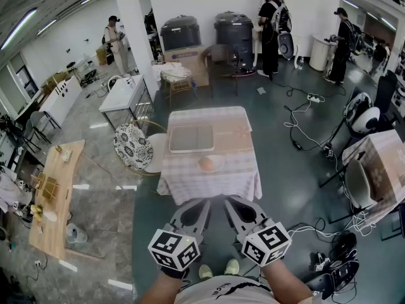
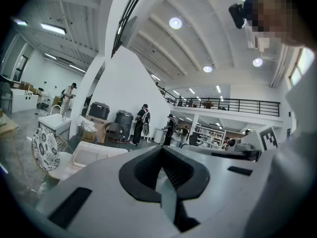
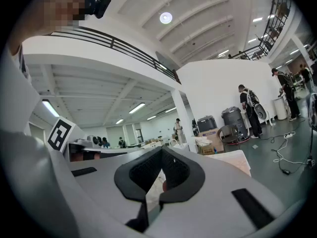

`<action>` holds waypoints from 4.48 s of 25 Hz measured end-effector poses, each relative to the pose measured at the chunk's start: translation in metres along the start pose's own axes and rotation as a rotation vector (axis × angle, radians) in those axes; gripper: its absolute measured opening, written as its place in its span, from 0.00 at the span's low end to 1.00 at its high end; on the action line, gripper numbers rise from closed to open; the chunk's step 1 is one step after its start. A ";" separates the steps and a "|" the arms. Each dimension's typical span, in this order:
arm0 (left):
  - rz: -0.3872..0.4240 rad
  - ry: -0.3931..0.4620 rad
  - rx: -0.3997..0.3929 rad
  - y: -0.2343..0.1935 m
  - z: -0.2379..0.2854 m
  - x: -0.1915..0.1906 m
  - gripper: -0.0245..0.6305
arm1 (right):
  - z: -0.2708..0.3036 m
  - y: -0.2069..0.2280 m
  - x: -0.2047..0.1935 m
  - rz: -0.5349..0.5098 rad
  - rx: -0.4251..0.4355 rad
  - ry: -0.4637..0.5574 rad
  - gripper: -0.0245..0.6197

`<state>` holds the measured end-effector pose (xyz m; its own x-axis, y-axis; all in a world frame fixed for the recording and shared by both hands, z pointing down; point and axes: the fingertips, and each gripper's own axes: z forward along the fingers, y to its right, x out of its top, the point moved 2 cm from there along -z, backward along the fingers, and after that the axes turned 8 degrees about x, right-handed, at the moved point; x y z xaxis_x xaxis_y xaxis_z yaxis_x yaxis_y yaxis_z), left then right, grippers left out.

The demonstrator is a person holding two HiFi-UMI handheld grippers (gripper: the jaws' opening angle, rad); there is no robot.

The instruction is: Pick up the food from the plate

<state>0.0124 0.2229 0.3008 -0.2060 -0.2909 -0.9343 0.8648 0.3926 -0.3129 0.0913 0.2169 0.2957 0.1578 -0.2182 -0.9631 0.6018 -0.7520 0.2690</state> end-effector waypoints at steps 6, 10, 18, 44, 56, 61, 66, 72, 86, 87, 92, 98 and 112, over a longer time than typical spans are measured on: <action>-0.005 0.002 0.004 0.003 0.003 -0.001 0.04 | -0.002 0.003 -0.002 0.001 0.005 -0.007 0.06; -0.007 -0.001 0.010 0.004 0.007 -0.004 0.04 | -0.003 0.007 -0.004 0.005 0.015 -0.011 0.06; -0.003 -0.001 0.025 0.004 0.012 -0.011 0.04 | -0.007 0.012 -0.007 0.027 0.027 0.023 0.06; 0.053 -0.009 0.086 0.008 0.045 -0.017 0.05 | 0.003 0.051 -0.014 0.032 0.057 -0.010 0.06; 0.068 -0.032 0.077 -0.054 0.088 -0.010 0.04 | 0.072 0.080 -0.023 0.034 0.021 -0.042 0.06; 0.078 -0.039 0.070 -0.094 0.117 0.002 0.04 | 0.114 0.098 -0.024 0.027 -0.001 -0.052 0.06; 0.089 -0.047 0.044 -0.132 0.145 0.011 0.04 | 0.151 0.122 -0.019 0.026 -0.048 -0.039 0.06; 0.126 -0.079 -0.005 -0.166 0.177 0.008 0.04 | 0.182 0.143 -0.026 0.044 -0.119 -0.033 0.06; 0.129 -0.145 -0.073 -0.201 0.244 -0.037 0.05 | 0.216 0.204 -0.058 0.106 -0.203 -0.067 0.06; 0.133 -0.146 -0.068 -0.204 0.251 -0.039 0.04 | 0.220 0.210 -0.060 0.109 -0.200 -0.070 0.06; 0.147 -0.165 -0.060 -0.218 0.276 -0.057 0.05 | 0.240 0.241 -0.071 0.119 -0.181 -0.092 0.06; 0.139 -0.170 -0.064 -0.239 0.300 -0.088 0.05 | 0.261 0.270 -0.097 0.141 -0.166 -0.114 0.06; 0.188 -0.275 -0.061 -0.271 0.349 -0.182 0.31 | 0.267 0.318 -0.171 0.198 -0.200 -0.126 0.06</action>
<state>-0.0253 -0.1348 0.6153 0.0931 -0.4292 -0.8984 0.8455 0.5106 -0.1564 0.0468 -0.1509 0.5488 0.1966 -0.4333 -0.8795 0.7133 -0.5523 0.4315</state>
